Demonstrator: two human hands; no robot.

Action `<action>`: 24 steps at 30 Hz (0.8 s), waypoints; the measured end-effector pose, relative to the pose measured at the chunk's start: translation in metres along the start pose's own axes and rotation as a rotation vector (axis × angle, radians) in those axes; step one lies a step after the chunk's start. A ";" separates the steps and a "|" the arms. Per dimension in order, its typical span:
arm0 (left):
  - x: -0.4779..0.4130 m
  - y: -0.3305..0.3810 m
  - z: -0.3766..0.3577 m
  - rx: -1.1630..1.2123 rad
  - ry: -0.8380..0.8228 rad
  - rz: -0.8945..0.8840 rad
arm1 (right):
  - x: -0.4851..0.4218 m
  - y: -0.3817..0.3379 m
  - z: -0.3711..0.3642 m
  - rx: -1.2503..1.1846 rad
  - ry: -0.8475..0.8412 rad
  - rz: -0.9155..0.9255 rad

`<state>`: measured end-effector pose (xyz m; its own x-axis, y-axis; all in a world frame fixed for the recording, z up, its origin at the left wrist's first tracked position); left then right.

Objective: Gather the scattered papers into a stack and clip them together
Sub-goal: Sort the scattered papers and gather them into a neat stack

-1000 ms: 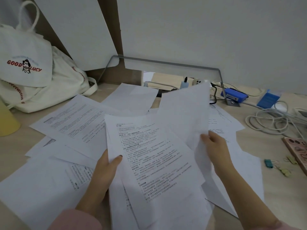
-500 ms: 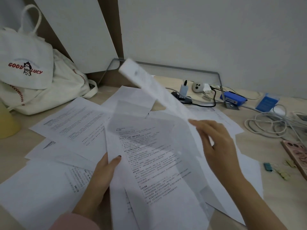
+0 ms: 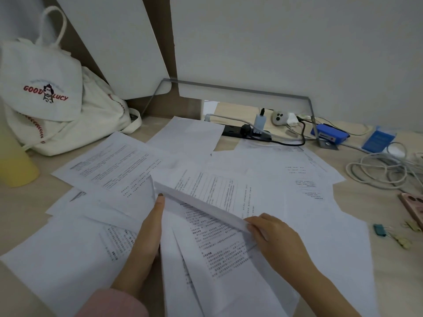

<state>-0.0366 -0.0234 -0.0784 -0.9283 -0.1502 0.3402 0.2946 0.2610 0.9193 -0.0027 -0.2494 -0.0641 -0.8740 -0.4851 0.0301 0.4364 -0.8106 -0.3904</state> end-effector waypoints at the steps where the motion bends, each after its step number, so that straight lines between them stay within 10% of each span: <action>1: 0.000 0.001 -0.002 -0.015 -0.012 -0.001 | 0.000 -0.003 -0.002 -0.017 -0.040 0.006; 18: 0.000 -0.005 -0.001 -0.165 -0.133 -0.097 | -0.006 -0.082 -0.031 -0.798 -0.424 0.066; 24: -0.009 -0.015 0.005 -0.331 -0.045 -0.101 | -0.018 0.002 0.015 -0.519 -0.014 -0.103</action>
<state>-0.0342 -0.0214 -0.0959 -0.9635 -0.1152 0.2418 0.2514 -0.0779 0.9647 0.0168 -0.2472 -0.0516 -0.9025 -0.4182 0.1031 0.1818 -0.5868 -0.7891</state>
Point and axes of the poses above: each hand's wrist, its own x-axis away from the middle knuckle, its own z-axis out of the back of the hand, y = z × x, the point moved 3 cm from there along -x, towards the middle knuckle, and after that the axes turned 14 degrees about -y, right-handed, at the moved point
